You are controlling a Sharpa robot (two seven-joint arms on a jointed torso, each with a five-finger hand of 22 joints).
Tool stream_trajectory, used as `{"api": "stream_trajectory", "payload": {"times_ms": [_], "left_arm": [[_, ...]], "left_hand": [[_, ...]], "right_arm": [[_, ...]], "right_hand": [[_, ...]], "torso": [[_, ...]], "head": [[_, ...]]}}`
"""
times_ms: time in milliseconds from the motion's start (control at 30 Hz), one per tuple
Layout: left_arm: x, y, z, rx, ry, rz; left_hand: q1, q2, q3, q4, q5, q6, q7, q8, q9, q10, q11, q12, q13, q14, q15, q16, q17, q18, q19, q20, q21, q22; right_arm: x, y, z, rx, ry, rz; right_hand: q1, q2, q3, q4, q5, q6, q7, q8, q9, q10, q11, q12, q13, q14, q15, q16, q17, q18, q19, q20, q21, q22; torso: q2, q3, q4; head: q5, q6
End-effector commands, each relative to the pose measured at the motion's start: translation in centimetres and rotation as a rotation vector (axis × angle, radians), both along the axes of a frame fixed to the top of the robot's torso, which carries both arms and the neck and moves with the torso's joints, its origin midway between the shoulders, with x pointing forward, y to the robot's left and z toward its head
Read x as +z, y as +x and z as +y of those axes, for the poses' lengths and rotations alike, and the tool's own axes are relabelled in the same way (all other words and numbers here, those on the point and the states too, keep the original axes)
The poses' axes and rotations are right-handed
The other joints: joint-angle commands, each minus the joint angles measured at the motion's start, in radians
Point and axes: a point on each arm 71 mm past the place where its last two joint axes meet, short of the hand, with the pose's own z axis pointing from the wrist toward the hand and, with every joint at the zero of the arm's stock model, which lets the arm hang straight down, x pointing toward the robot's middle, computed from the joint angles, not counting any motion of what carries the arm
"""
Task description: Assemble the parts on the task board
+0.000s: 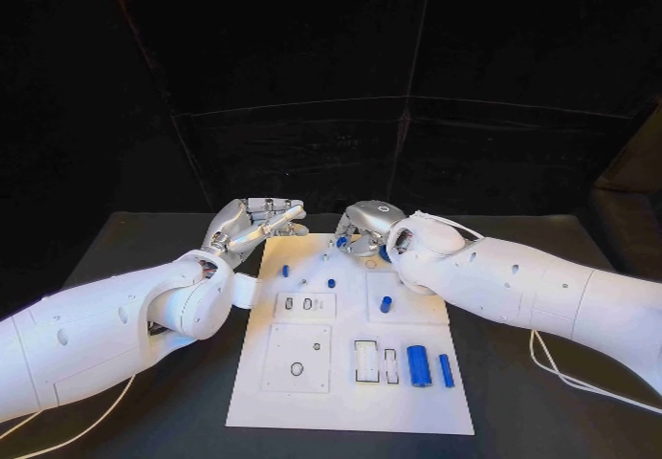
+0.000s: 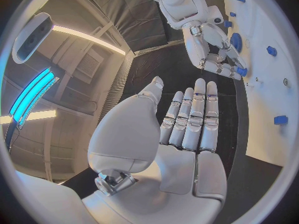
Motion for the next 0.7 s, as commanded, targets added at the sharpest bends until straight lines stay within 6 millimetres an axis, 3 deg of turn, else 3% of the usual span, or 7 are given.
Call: {"api": "stream_trajectory", "payload": {"times_ms": [33, 700], "left_arm": [[0.2, 0.0, -0.2, -0.014, -0.008, -0.006], [0.2, 0.1, -0.4, -0.018, -0.008, -0.004]], "left_hand": [[0.0, 0.011, 0.001, -0.006, 0.0, 0.007, 0.006, -0.006, -0.002, 0.002, 0.001, -0.004, -0.002, 0.005, -0.001, -0.007, 0.001, 0.014, 0.006, -0.002, 0.005, -0.002], [0.0, 0.011, 0.001, -0.006, 0.0, 0.007, 0.006, -0.006, -0.002, 0.002, 0.001, -0.004, -0.002, 0.005, -0.001, -0.007, 0.001, 0.014, 0.006, -0.002, 0.005, -0.002]], "right_arm": [[0.2, 0.2, 0.3, -0.02, 0.01, -0.008], [0.2, 0.7, 1.6, -0.027, 0.007, -0.03]], "right_hand": [[-0.004, -0.004, 0.004, 0.0, -0.004, 0.0, 0.003, -0.003, 0.0, -0.004, 0.005, -0.004, -0.001, 0.008, -0.002, 0.003, 0.001, -0.02, 0.003, 0.005, 0.002, 0.001], [-0.007, -0.007, 0.01, 0.005, -0.002, -0.002, 0.004, -0.004, 0.0, -0.008, 0.006, -0.005, -0.001, 0.008, -0.001, 0.007, 0.003, -0.02, 0.001, 0.006, 0.005, 0.003]], "torso": [[0.006, -0.0015, 0.0033], [0.006, -0.003, 0.0039]], "head": [[0.0, 0.0], [0.007, -0.002]]}}
